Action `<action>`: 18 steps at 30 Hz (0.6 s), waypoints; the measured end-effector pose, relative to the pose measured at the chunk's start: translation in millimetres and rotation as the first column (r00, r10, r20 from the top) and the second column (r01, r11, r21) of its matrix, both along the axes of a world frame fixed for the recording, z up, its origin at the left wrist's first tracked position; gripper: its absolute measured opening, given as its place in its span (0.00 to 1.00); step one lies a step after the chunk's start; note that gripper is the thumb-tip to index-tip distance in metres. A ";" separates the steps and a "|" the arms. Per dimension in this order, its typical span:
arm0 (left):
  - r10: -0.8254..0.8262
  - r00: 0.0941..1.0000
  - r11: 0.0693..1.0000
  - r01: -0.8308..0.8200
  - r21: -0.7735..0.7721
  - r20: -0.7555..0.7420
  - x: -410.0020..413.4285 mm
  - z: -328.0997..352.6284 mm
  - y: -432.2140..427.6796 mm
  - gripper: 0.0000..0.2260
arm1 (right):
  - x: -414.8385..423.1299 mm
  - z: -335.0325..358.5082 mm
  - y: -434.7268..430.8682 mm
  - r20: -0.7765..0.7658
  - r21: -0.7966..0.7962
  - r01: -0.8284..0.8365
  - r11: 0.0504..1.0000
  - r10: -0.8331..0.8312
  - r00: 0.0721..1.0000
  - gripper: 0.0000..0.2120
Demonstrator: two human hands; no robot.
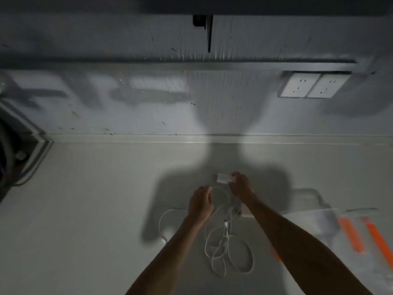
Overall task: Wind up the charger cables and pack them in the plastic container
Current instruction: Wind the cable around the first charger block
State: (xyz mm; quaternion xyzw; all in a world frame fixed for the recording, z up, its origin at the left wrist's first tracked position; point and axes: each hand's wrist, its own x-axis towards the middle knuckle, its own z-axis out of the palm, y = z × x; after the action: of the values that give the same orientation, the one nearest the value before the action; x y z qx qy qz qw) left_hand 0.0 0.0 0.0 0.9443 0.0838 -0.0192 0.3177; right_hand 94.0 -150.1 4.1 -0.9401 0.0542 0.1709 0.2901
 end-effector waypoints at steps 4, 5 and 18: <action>-0.155 0.980 0.981 0.168 0.102 -0.125 41.8 -4.7 10.2 0.22 | 5.0 -24.9 14.5 -0.100 -0.109 0.022 0.994 -0.033 0.994 0.17; -0.215 0.959 0.963 0.240 0.121 -0.183 51.7 -9.5 12.7 0.24 | 4.3 -30.9 17.4 -0.099 -0.125 0.037 0.991 -0.049 0.994 0.15; -0.430 0.819 0.847 0.512 0.144 -0.380 90.0 -23.8 16.8 0.20 | -4.9 -19.9 3.1 -0.193 0.349 -0.014 0.937 0.087 0.977 0.11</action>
State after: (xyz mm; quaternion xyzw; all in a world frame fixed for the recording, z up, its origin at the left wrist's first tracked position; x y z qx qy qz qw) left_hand 90.0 16.8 -23.8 0.9492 -0.0995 -0.2470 0.1676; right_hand 89.1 -147.0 -15.8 -0.8529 0.0288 0.2815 0.4388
